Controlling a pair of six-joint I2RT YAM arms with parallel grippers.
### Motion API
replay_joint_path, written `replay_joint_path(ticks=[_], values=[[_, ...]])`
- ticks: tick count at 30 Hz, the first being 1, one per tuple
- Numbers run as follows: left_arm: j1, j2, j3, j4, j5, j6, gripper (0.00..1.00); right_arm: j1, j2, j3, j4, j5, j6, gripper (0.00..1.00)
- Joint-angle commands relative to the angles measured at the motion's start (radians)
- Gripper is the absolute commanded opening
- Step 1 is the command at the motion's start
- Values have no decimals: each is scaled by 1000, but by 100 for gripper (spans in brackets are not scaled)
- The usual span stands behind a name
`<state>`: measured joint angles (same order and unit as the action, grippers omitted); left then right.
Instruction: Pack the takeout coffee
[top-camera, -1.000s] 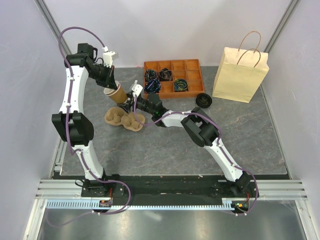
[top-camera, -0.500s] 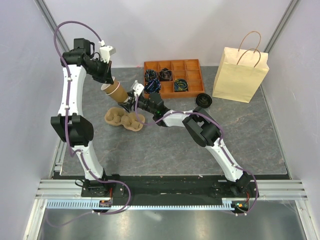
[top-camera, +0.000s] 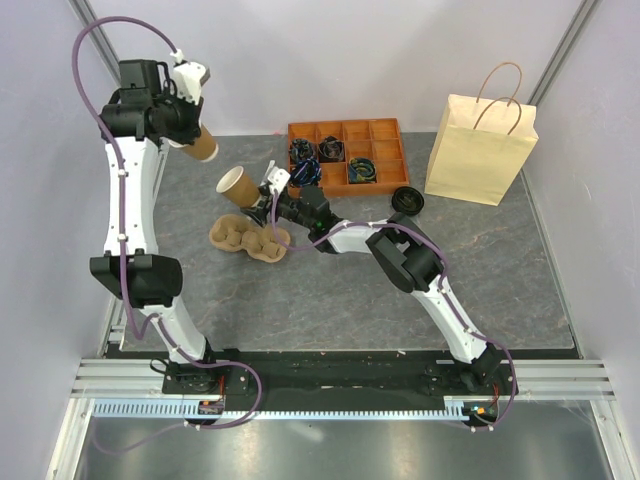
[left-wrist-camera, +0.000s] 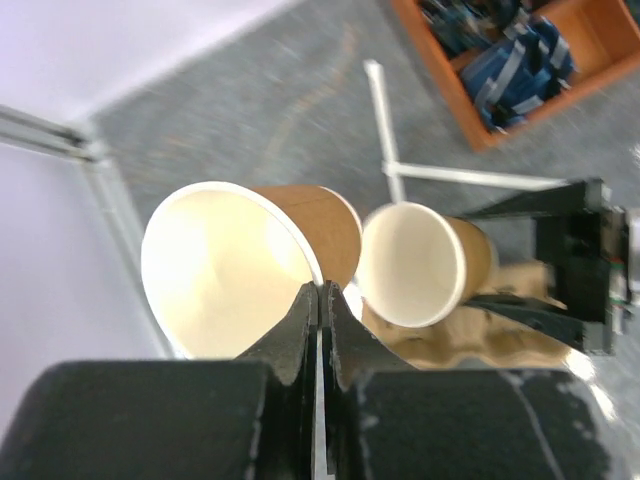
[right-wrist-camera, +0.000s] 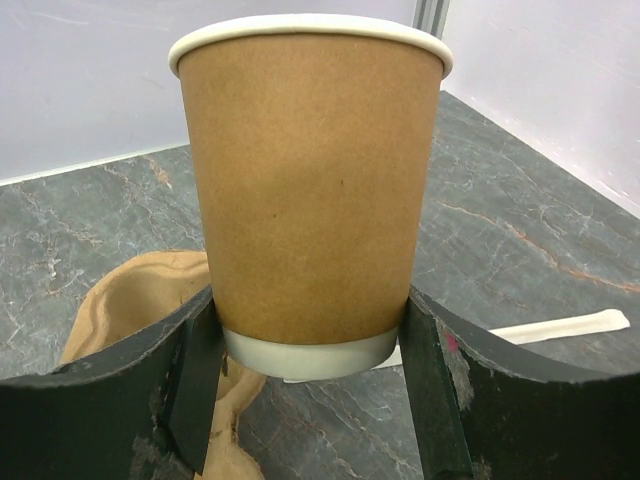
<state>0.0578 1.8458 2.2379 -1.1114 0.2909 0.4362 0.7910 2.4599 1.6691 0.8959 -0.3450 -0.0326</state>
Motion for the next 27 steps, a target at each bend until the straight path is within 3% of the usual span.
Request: replay_joint_path(ticks=[1,13,27], values=[[8,-46,34,94,-131,13,2,-13,-85,-9,17,-35,-30,34],[7,-40,-339,334,-239,26,2,-62,-214,-91,0,-38,-17,34],[-30,101,-501,482,-340,-4,2,-108,-395,-201,-60,-75,25,35]])
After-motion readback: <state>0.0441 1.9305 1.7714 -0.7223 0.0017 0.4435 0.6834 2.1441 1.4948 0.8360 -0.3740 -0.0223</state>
